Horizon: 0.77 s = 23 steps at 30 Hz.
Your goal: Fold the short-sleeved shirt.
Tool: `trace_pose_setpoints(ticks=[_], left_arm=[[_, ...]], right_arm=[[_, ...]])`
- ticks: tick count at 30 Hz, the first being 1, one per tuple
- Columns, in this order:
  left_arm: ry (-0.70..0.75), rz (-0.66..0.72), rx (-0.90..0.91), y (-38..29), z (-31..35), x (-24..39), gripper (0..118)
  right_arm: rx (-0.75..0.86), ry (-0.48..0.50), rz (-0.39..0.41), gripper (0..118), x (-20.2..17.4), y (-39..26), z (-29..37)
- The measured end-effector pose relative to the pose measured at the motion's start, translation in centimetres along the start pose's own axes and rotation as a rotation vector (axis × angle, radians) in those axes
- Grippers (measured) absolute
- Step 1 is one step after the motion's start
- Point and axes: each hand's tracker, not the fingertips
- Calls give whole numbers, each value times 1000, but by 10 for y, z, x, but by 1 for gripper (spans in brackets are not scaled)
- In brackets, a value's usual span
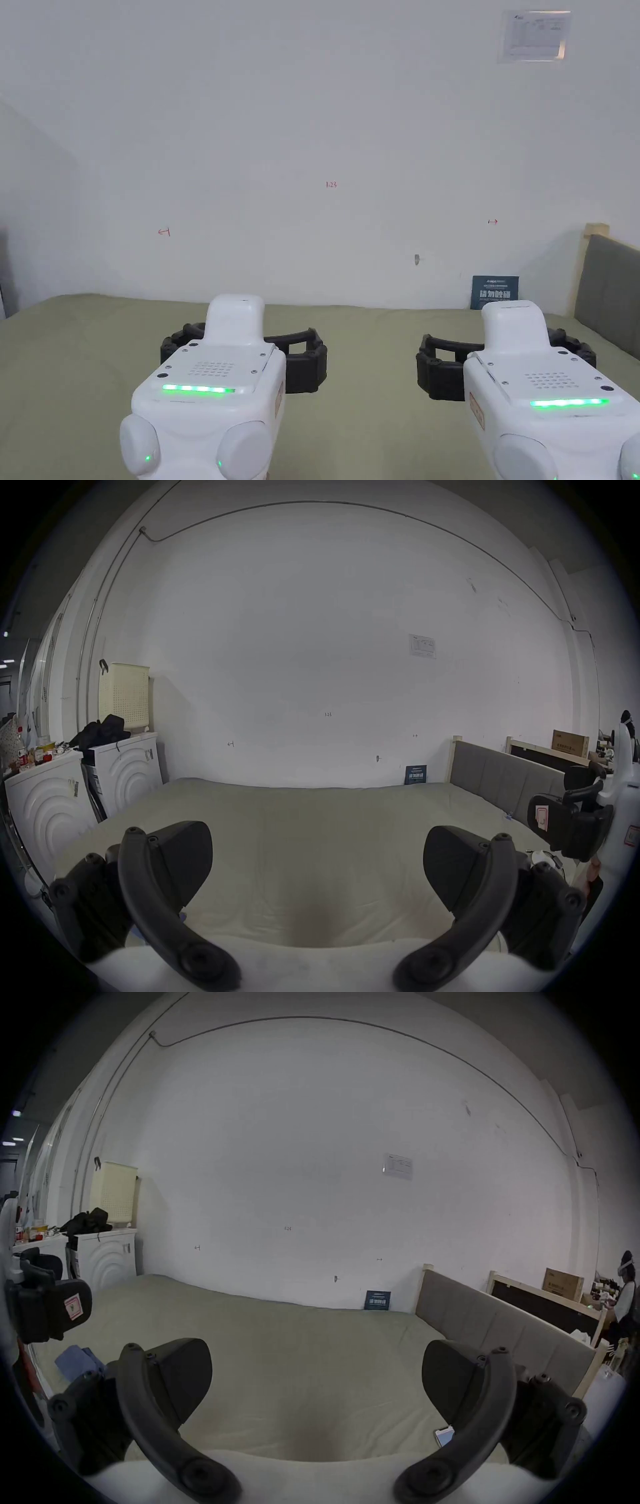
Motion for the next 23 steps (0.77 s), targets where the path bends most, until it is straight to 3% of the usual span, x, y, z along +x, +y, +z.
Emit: trace_pose_setpoints(ticks=[10,13,19,23], left_arm=[[-7,2,-2,1,1,1,118],[-5,7,-3,1,1,1,118],[-4,8,-8,1,0,0,118],[-7,14,-9,2,1,-2,118]], right_arm=[[-2,15,-32,118,3,2,2],[40,-33,-31,117,1,2,3],[-12,36,-45,118,5,8,3],[-9,-5,-38,118,2,8,1]])
